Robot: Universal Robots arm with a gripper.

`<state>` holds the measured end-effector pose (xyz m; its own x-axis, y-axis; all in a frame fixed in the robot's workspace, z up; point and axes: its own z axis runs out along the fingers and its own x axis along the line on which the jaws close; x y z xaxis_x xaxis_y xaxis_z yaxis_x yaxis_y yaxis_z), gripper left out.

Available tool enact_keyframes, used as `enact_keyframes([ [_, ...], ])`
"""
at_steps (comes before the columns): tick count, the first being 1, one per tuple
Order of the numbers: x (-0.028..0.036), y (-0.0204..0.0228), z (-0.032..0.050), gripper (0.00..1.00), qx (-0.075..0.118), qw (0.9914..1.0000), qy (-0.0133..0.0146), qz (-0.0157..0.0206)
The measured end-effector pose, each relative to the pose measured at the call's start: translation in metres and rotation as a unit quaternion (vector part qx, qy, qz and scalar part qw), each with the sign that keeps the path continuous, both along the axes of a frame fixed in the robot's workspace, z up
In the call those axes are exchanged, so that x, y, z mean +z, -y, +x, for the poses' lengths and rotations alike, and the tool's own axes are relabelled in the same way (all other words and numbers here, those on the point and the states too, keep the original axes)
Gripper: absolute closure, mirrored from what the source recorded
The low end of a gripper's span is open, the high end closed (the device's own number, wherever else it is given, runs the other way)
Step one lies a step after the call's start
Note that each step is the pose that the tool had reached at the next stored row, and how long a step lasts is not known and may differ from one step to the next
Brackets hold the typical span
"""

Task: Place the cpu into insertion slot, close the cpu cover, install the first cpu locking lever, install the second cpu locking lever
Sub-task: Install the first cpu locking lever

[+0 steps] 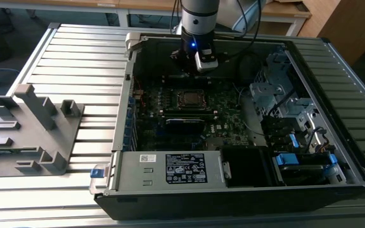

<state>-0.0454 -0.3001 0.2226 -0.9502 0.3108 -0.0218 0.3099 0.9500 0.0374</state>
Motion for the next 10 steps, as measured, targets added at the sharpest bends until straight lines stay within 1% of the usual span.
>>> enact_keyframes([
  [4,-0.0001,0.0029,0.0,0.89,0.007,0.99997,0.0,0.0001],
  [10,-0.0001,0.0107,0.0,0.89,0.014,0.9999,0.0,0.0],
])
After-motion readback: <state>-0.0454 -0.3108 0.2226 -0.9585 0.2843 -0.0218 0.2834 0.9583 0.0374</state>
